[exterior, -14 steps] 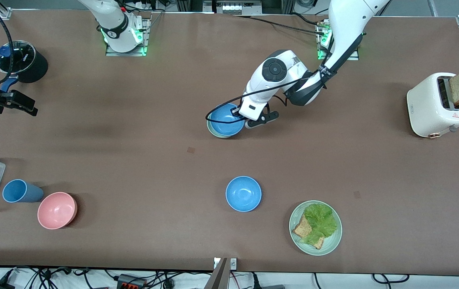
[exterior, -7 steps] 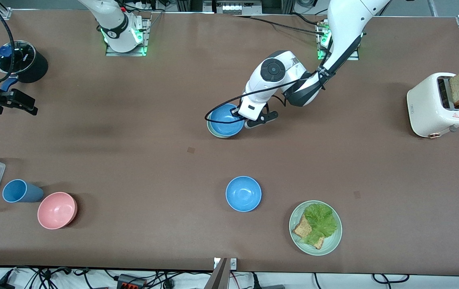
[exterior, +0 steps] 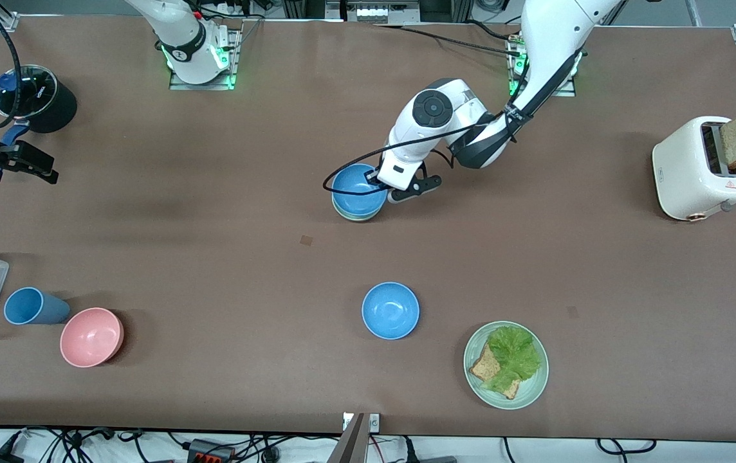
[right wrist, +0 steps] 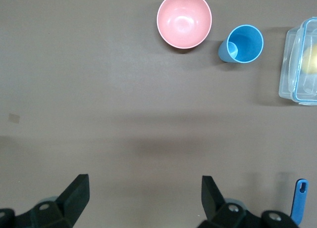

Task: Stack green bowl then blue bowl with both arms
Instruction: 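Lower the blue bowl into the green bowl with the left gripper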

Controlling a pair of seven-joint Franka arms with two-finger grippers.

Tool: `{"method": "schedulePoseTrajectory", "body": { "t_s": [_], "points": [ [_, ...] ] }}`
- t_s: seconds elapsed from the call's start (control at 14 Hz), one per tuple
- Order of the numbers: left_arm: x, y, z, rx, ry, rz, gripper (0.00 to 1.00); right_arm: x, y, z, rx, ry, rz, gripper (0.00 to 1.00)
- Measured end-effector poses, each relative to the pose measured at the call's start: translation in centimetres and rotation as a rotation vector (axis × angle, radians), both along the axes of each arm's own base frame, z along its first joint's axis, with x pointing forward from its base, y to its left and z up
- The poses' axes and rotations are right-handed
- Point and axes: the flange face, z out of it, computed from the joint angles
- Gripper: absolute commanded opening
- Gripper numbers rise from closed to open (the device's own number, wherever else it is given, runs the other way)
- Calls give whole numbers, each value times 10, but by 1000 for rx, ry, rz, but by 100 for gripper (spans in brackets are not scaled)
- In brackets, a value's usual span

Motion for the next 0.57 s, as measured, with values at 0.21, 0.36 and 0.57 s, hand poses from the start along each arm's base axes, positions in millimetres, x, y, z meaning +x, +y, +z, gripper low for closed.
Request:
{"method": "schedulePoseTrajectory", "body": {
  "t_s": [0.21, 0.36, 0.57],
  "points": [
    [1, -3, -3, -3, 9, 15, 22, 0, -1, 0, 0, 0, -1, 100],
    [8, 1, -3, -1, 4, 27, 24, 0, -1, 0, 0, 0, -3, 100],
    [17, 4, 1, 14, 9, 36, 24, 0, -1, 0, 0, 0, -3, 100]
  ]
}}
